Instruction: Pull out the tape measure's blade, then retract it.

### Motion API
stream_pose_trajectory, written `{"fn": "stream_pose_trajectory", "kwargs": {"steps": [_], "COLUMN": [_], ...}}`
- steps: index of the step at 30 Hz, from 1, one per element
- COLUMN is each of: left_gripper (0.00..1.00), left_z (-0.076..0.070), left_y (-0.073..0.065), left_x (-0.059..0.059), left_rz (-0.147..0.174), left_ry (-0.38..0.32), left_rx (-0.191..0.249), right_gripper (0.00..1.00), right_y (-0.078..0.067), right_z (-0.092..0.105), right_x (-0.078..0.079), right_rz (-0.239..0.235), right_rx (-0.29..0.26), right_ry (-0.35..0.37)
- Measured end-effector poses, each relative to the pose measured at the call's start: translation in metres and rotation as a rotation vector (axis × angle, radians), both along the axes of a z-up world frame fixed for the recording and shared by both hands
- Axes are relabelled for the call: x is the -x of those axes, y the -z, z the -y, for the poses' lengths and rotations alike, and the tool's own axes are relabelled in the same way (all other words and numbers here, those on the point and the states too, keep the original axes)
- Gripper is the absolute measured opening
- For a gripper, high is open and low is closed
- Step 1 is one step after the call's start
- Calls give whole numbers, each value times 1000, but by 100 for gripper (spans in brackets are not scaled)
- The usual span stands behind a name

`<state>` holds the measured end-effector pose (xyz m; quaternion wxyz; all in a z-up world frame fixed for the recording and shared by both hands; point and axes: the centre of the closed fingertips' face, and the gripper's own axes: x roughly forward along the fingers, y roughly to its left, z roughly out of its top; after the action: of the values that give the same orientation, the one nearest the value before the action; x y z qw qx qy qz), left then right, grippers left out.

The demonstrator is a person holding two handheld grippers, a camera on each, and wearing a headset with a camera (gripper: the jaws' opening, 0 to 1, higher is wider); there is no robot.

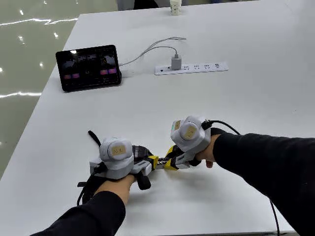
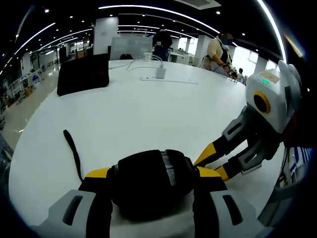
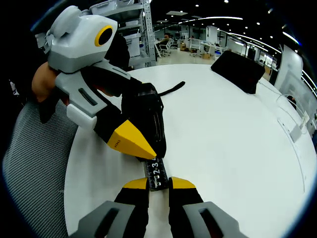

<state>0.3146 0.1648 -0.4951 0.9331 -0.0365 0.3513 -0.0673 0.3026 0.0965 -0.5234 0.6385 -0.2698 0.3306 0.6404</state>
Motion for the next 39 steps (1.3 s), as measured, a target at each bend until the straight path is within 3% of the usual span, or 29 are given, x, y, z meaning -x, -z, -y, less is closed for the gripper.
{"fn": "stream_pose_trajectory", "kwargs": {"steps": [39], "left_gripper": [61], "left_z": [-1], "left_y": [-1], "left_x": [0], "left_rz": [2], "left_ry": [-2], "left_rx": [18], "right_gripper": [12], "right_y": [-1], "right_z": [-24], "right_x": [5], "right_rz": [3], "right_rx": [-24], "right_ry": [-7]}}
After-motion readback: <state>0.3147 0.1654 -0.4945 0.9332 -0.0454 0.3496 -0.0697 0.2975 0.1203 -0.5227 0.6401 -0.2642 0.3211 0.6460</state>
